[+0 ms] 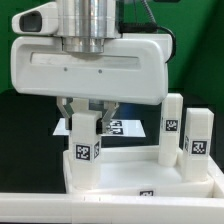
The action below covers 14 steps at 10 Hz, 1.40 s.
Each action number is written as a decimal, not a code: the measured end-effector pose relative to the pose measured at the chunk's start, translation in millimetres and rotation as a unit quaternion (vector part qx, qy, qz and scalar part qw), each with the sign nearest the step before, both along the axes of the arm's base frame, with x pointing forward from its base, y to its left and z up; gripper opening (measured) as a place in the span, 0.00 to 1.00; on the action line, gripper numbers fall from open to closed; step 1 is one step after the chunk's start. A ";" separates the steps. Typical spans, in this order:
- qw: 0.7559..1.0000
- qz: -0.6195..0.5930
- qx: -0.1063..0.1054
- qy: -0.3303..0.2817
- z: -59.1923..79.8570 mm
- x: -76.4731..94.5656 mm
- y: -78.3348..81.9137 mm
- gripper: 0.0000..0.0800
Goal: Assemble desk
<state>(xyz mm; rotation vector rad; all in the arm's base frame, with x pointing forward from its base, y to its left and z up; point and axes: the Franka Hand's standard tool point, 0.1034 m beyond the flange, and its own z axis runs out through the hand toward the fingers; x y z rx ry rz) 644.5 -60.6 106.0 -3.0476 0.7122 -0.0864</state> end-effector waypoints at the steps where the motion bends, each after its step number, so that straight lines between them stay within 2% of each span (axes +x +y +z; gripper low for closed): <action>1: 1.000 -0.029 0.002 0.000 0.0 0.0 0.0 0.36; 5: 0.988 -0.155 0.011 -0.001 -0.6 0.0 0.4 0.36; 7: 0.963 -0.269 0.027 -0.005 -0.9 0.6 -0.1 0.36; 10: 0.909 -0.413 0.048 -0.004 -1.2 0.3 -1.8 0.36; 14: 0.804 -0.591 0.063 0.000 -1.0 1.4 -1.5 0.36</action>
Offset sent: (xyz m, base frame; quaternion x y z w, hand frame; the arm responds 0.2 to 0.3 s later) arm 0.0000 0.0000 0.0000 0.0000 0.0000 0.1938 0.9810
